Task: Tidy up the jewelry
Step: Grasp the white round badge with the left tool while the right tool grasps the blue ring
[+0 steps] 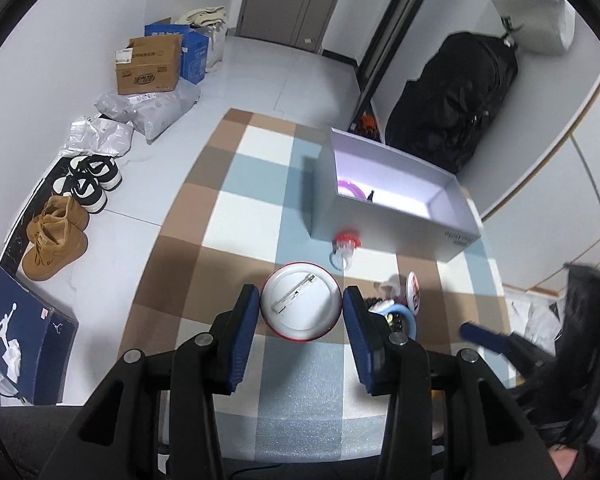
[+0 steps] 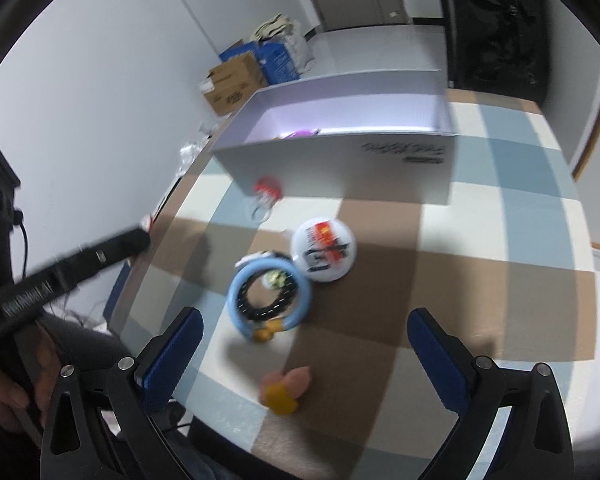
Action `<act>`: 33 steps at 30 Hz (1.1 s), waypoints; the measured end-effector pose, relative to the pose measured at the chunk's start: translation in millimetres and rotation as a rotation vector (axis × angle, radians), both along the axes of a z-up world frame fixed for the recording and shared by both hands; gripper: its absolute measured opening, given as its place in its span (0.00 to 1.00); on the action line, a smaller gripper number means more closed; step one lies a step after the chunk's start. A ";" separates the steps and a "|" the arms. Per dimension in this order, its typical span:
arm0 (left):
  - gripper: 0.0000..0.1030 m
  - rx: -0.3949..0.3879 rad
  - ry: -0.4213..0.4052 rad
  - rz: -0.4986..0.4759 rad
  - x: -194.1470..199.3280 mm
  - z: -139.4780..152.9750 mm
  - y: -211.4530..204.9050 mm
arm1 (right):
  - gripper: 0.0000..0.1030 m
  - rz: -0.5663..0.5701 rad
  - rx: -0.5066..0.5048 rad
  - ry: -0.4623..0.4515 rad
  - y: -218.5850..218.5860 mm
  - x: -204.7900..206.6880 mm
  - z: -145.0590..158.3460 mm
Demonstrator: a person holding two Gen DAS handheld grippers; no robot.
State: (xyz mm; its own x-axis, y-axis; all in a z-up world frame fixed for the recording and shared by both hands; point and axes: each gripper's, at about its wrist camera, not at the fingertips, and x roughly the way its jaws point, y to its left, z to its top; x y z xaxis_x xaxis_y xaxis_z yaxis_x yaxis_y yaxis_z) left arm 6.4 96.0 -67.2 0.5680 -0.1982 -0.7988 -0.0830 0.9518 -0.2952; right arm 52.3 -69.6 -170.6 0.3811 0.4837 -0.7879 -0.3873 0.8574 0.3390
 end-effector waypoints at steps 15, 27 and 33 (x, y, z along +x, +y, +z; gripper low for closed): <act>0.36 0.020 -0.044 0.021 -5.9 10.9 11.5 | 0.84 0.041 -0.130 -0.036 49.8 6.9 -11.7; 0.36 0.052 -0.079 0.017 -7.2 17.9 9.3 | 0.25 0.006 -0.105 -0.021 40.3 11.2 -9.2; 0.36 0.050 -0.073 0.024 -6.4 17.0 8.5 | 0.22 -0.001 -0.079 0.005 36.1 13.6 -11.8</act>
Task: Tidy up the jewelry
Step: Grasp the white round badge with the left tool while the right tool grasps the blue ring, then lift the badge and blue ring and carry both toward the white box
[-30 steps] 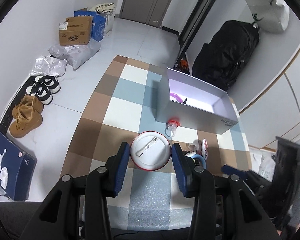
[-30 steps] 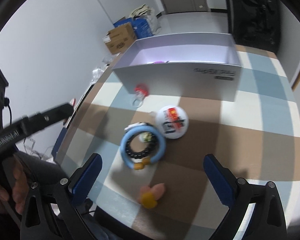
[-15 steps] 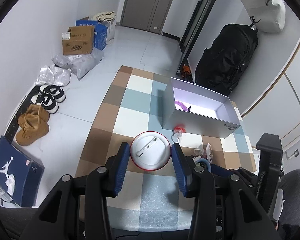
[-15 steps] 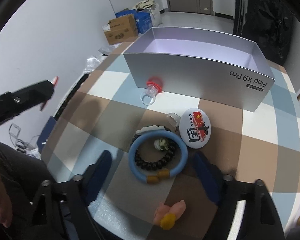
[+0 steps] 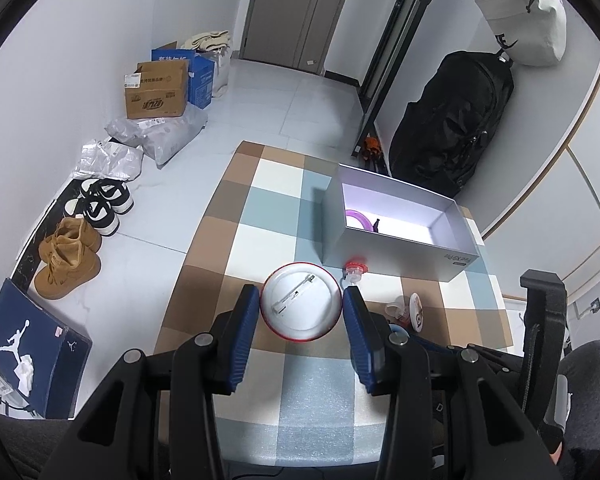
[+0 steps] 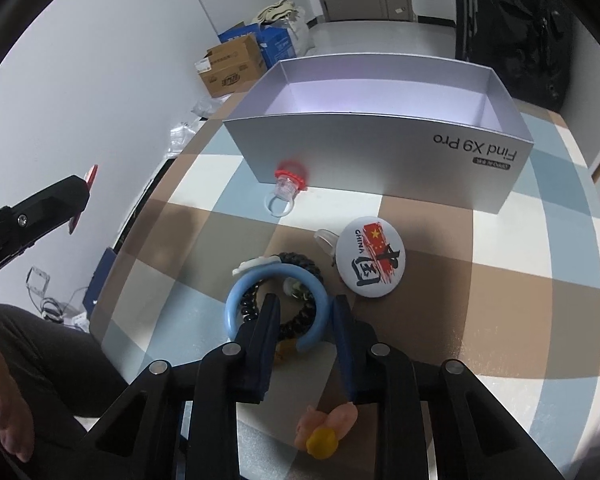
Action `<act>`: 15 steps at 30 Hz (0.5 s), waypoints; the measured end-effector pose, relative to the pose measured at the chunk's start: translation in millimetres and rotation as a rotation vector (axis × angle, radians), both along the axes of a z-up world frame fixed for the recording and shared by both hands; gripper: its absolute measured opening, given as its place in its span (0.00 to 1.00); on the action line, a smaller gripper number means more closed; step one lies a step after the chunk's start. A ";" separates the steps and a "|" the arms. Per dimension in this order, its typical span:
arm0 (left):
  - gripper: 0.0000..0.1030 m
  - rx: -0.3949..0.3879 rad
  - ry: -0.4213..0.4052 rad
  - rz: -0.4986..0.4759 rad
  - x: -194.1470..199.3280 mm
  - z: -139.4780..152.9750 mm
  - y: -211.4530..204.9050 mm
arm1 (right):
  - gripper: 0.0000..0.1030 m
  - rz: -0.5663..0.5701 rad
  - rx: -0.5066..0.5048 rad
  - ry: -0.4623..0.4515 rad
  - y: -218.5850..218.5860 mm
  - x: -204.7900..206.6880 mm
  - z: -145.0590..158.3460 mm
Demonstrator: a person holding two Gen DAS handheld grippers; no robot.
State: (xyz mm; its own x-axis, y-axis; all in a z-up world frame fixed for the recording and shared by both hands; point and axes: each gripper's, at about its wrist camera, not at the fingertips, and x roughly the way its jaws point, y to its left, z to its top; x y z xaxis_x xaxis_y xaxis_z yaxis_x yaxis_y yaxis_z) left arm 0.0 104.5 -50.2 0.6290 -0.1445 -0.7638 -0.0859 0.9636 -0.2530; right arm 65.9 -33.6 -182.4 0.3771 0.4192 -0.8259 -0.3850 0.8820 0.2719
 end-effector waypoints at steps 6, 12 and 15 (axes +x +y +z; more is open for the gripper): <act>0.36 -0.014 0.014 0.025 1.7 -2.9 4.5 | 0.17 -0.004 0.008 0.017 -2.6 3.1 -2.2; 0.36 -0.002 0.018 0.024 1.9 -4.5 2.4 | 0.11 -0.003 0.005 0.013 -0.7 2.0 -0.9; 0.36 -0.005 0.016 0.028 2.6 -4.3 1.9 | 0.09 0.005 0.018 0.002 -1.5 -0.2 4.8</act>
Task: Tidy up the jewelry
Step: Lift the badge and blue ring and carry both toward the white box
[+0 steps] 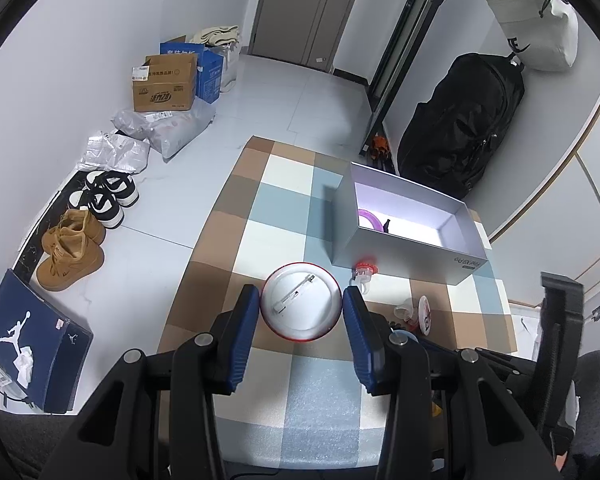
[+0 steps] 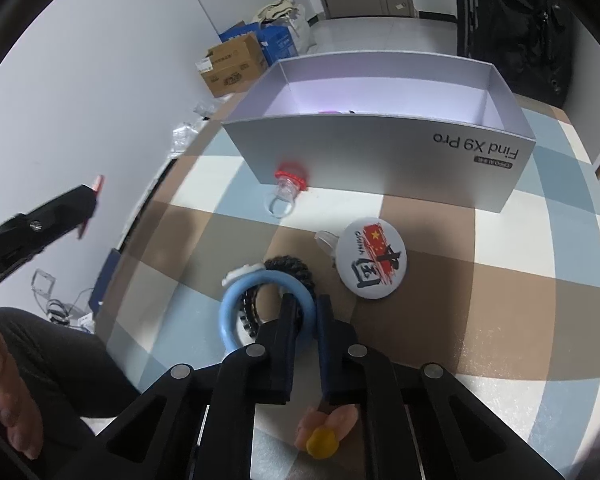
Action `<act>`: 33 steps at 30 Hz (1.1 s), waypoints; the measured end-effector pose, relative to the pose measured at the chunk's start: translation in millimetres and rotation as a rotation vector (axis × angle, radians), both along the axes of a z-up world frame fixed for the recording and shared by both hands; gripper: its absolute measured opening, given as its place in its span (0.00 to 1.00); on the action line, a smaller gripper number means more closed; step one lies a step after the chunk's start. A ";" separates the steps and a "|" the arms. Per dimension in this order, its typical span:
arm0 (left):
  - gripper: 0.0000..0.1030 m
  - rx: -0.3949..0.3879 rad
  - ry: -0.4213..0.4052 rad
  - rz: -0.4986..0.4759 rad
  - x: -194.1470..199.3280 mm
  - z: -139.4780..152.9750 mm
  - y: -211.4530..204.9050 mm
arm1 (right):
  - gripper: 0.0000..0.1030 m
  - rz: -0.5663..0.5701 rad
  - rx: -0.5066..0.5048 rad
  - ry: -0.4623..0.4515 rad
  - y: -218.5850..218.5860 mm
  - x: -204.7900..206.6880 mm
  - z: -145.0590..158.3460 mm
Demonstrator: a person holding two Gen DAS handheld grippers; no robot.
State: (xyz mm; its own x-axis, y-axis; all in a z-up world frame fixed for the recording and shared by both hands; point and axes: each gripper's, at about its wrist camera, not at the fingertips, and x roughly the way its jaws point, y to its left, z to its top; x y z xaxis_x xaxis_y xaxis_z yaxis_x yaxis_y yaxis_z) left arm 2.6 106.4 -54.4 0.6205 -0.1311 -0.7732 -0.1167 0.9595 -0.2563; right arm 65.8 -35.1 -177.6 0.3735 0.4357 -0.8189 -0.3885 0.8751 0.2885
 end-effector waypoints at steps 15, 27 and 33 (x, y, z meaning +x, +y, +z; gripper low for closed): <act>0.36 -0.005 0.002 -0.016 20.4 3.4 -21.8 | 0.07 -0.038 0.113 -0.030 -24.0 3.8 25.6; 0.36 0.010 0.013 -0.033 39.6 5.0 -40.6 | 0.08 -0.055 0.119 0.096 -49.6 16.4 -3.3; 0.36 0.017 0.028 -0.058 45.2 1.8 -52.7 | 0.12 -0.070 0.150 0.146 -58.2 19.4 -10.0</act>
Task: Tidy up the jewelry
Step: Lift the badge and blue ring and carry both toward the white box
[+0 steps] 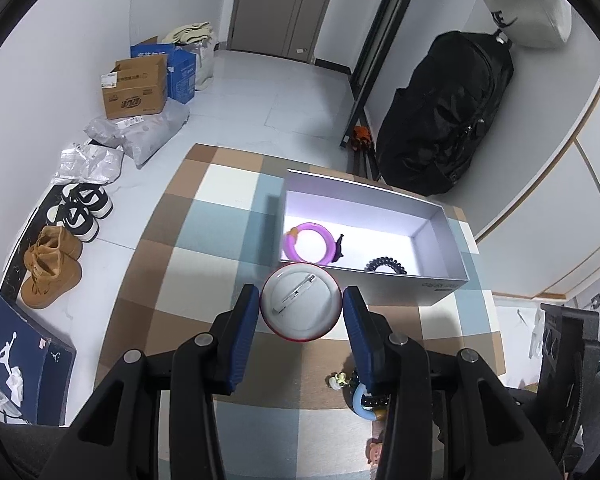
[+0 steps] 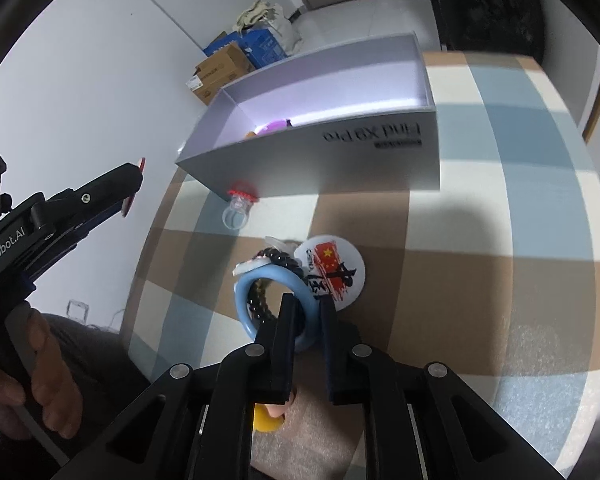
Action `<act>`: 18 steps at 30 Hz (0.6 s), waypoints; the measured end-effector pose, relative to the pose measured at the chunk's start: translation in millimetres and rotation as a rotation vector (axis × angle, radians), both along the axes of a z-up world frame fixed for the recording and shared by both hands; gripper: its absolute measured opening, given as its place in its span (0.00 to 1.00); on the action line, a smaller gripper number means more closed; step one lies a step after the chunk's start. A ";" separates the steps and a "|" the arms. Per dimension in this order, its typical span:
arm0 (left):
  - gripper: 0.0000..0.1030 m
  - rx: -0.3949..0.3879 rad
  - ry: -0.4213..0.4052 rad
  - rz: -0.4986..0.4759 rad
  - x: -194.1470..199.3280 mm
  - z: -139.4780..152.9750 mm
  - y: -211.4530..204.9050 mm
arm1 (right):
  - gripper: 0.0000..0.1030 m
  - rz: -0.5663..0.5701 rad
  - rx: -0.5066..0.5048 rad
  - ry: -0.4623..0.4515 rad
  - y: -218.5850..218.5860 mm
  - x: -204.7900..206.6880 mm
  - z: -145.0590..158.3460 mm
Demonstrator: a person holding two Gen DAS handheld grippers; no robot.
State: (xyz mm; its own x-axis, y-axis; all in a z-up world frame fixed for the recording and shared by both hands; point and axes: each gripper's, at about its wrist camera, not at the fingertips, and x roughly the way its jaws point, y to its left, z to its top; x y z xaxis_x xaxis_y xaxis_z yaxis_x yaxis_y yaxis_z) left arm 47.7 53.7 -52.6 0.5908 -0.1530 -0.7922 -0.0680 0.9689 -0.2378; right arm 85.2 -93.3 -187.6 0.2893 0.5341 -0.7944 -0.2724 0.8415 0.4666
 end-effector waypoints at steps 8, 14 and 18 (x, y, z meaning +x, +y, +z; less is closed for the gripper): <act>0.36 0.005 0.004 -0.004 4.1 0.4 -5.6 | 0.12 0.001 0.023 -0.012 -9.4 -4.6 4.8; 0.36 0.017 0.000 -0.003 4.7 -0.9 -10.9 | 0.07 0.015 0.062 -0.031 -10.9 -6.9 12.2; 0.36 0.004 -0.008 -0.002 4.9 -0.1 -11.1 | 0.06 0.013 0.101 -0.059 -11.3 -7.2 22.3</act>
State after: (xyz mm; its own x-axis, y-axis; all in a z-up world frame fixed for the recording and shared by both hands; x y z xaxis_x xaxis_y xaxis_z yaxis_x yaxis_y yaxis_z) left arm 52.6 42.6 -52.7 0.5964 -0.1506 -0.7884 -0.0644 0.9701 -0.2341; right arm 78.0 -104.6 -165.3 0.3267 0.6145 -0.7181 -0.3121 0.7873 0.5318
